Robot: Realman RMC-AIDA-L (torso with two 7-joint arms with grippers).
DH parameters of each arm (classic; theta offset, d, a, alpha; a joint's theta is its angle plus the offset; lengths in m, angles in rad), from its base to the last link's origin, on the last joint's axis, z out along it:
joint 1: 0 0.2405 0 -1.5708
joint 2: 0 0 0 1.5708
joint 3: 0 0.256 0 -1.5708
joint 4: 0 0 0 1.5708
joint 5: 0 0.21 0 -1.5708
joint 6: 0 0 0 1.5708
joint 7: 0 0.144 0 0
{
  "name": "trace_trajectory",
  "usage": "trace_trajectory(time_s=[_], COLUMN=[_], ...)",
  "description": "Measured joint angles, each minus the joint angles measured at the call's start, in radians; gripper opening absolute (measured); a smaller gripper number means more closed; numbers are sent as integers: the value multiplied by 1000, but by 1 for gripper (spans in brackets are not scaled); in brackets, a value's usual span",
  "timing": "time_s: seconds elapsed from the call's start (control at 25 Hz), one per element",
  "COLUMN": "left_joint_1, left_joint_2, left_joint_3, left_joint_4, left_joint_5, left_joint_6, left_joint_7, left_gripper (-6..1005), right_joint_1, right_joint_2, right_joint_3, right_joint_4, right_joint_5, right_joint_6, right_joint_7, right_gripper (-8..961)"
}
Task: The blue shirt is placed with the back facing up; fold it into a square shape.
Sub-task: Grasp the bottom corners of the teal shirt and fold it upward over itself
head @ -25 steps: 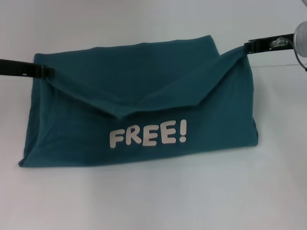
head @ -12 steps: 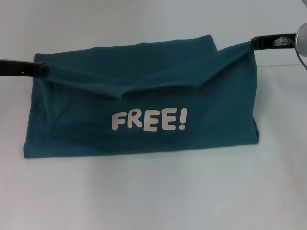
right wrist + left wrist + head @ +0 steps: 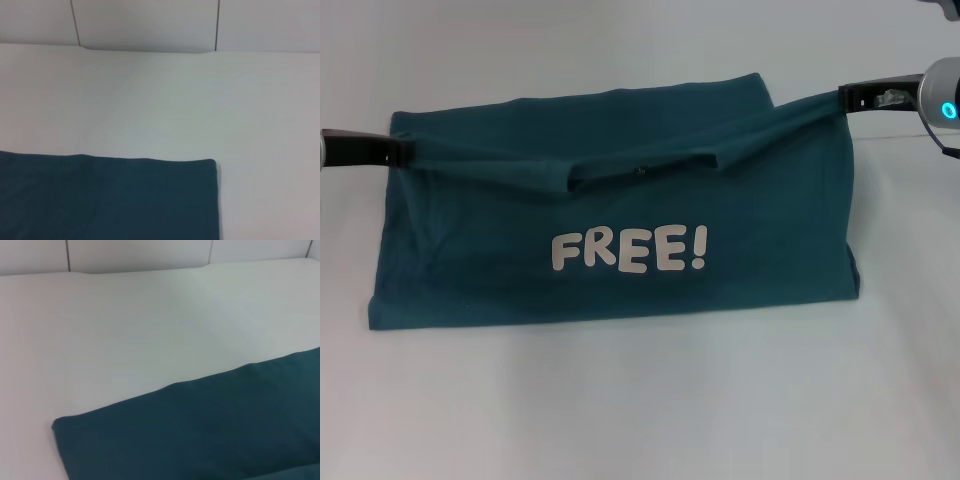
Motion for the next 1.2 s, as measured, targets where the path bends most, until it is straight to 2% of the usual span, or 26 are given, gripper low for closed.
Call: trace_trajectory(time_s=[0.4,0.76,0.92,1.12,1.2], left_joint_1=[14,15,18,15,13], left_joint_2=[-45,-51,-51,-49,-50], left_joint_3=[58,58,56,63,63], left_joint_4=[-22,-55,-56,-56,-56], left_joint_5=[4,1,3,6,7], left_joint_6=[-148,-222,-235,-236,-236], left_joint_7=[10,2,-3,2,3], left_gripper=[73,74,74,255,360], right_joint_1=[8,16,16,20,20], right_joint_2=[11,14,14,18,19], right_joint_3=[-52,-46,-43,-43,-42], right_joint_4=[55,57,62,65,65], right_joint_5=[0,7,8,8,8], right_joint_6=[79,98,106,109,109], right_joint_7=[-4,4,8,8,8], right_gripper=[24,29,190,372,443])
